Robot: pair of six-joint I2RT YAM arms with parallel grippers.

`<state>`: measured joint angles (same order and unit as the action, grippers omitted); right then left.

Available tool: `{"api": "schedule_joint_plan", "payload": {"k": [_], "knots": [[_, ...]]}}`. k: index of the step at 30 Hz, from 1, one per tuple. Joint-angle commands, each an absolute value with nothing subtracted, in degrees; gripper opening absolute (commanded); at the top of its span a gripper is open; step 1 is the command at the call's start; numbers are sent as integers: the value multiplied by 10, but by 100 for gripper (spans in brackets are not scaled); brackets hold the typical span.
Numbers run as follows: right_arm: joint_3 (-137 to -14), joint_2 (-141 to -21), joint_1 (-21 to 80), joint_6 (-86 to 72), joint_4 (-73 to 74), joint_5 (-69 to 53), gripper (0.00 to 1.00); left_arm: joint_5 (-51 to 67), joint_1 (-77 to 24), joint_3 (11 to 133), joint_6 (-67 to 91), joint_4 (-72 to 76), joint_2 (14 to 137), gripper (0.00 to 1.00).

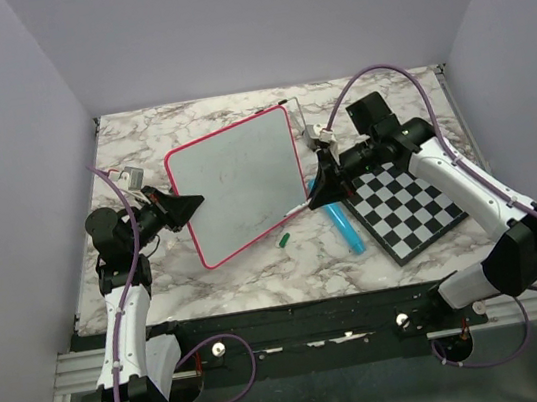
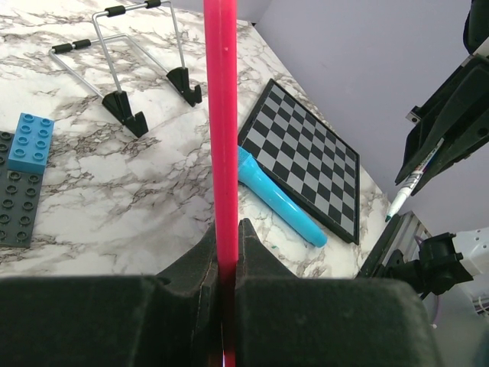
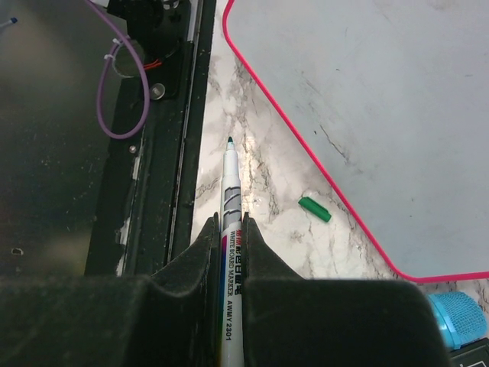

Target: Write a sentence on the whiteboard

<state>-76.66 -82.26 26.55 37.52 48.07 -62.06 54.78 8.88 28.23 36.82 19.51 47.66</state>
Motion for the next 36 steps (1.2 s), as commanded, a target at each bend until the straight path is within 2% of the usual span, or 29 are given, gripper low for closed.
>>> {"api": "schedule_joint_plan", "payload": {"k": [1, 36], "knots": [[-786, -830, 272, 378, 486, -609, 1, 544, 87, 287, 374, 249, 458, 0], [-824, -862, 311, 374, 485, -590, 1, 544, 84, 287, 374, 249, 458, 0]]}}
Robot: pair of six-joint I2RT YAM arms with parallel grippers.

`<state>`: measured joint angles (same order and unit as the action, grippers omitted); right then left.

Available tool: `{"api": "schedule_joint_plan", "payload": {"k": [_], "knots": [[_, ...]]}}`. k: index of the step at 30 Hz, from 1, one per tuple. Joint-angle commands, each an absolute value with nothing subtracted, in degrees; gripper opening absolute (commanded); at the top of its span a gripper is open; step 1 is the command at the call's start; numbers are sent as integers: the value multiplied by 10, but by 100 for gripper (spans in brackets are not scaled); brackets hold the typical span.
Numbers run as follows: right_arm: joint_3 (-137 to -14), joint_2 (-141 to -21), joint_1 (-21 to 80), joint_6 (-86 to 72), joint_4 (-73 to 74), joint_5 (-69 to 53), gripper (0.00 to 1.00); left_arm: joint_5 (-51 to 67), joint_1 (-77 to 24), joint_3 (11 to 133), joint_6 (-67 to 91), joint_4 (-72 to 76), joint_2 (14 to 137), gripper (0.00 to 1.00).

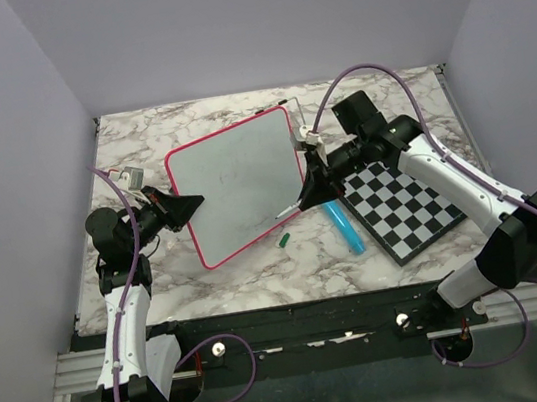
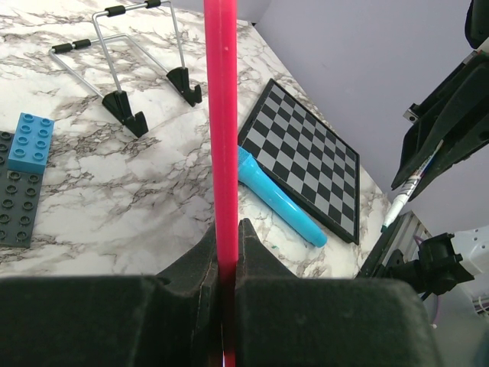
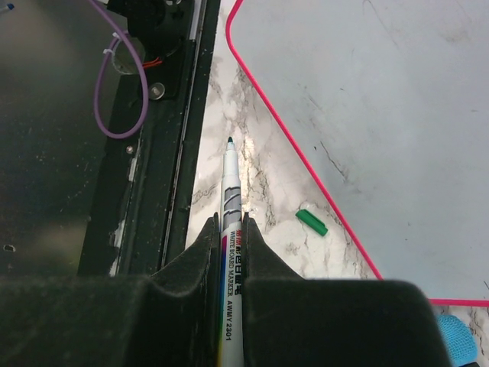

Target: Write a sentence on the whiteboard

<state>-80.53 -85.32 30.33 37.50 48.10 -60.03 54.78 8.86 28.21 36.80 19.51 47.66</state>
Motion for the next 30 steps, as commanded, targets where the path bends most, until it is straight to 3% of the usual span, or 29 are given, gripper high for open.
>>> {"api": "schedule_joint_plan", "payload": {"k": [1, 30], "knots": [[-824, -862, 312, 374, 486, -590, 1, 545, 84, 287, 374, 250, 458, 0], [-876, -893, 349, 356, 478, -564, 1, 544, 82, 285, 377, 253, 459, 0]]}}
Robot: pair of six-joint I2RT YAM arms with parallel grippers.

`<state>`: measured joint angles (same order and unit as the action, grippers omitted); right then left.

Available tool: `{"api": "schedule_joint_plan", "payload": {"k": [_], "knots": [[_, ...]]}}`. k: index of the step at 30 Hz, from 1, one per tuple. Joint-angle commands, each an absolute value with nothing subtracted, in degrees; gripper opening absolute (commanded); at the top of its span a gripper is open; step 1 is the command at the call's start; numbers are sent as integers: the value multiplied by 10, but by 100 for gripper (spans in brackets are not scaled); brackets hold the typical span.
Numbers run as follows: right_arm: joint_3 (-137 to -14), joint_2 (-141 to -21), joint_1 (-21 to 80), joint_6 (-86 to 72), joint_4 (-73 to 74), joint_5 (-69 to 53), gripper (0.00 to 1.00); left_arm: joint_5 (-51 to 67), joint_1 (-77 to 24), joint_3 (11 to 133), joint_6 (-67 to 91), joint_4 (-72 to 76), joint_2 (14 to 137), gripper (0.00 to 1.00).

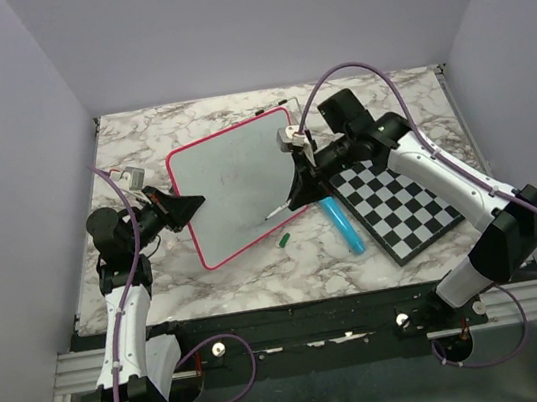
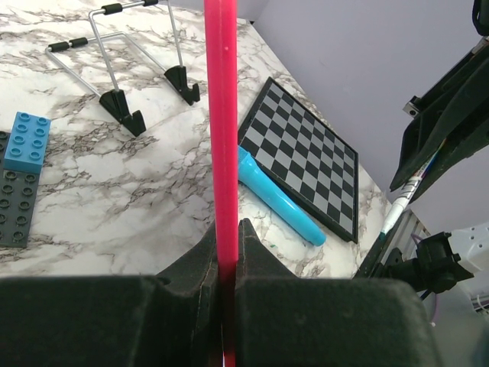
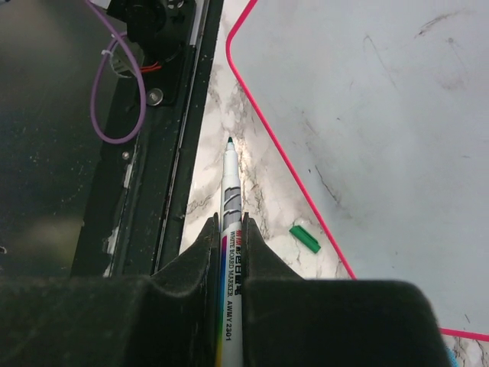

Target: Write a sentence on the whiteboard

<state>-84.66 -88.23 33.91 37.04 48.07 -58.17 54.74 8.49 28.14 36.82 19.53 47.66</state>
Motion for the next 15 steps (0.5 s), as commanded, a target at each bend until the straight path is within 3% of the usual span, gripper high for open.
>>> {"api": "schedule_joint_plan", "payload": {"k": [1, 15], "knots": [[-880, -897, 351, 349, 473, -563, 1, 544, 83, 285, 377, 254, 459, 0], [-949, -934, 373, 270, 412, -567, 1, 547, 82, 283, 378, 259, 460, 0]]}}
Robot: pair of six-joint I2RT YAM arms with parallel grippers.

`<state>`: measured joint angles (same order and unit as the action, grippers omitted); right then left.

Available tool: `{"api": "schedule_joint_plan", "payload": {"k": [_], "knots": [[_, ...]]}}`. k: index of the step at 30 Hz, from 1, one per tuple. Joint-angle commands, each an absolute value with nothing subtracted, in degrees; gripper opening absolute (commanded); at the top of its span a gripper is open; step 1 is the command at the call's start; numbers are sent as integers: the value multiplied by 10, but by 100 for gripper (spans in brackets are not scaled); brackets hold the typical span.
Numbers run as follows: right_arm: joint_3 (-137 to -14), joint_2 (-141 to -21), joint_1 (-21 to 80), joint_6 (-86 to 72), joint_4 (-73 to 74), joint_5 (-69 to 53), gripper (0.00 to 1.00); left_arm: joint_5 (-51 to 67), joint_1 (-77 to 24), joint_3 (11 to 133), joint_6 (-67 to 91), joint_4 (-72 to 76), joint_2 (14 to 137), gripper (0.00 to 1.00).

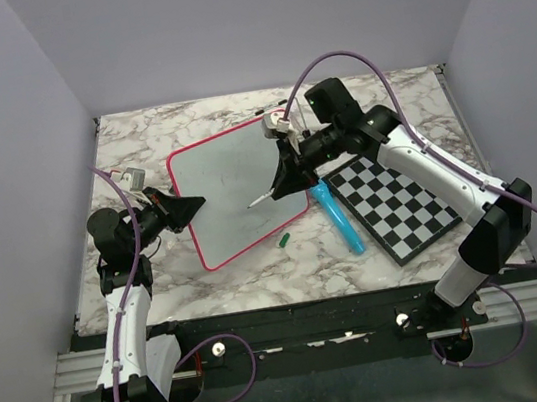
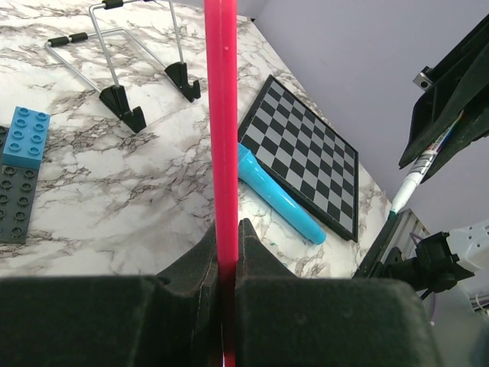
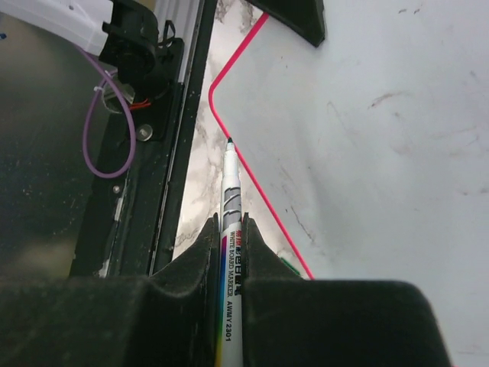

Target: Write a sentence on the whiteboard

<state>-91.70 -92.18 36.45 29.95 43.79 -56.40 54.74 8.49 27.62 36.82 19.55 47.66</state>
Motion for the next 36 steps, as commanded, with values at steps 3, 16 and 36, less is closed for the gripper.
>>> {"api": "schedule_joint_plan", "payload": {"k": [3, 16, 36], "knots": [[-961, -939, 373, 261, 406, -571, 0, 547, 82, 283, 378, 261, 461, 0], [-997, -990, 389, 81, 260, -500, 1, 548, 82, 274, 386, 283, 463, 0], [-1069, -1071, 399, -17, 210, -506, 1, 553, 80, 254, 419, 352, 472, 0]]}}
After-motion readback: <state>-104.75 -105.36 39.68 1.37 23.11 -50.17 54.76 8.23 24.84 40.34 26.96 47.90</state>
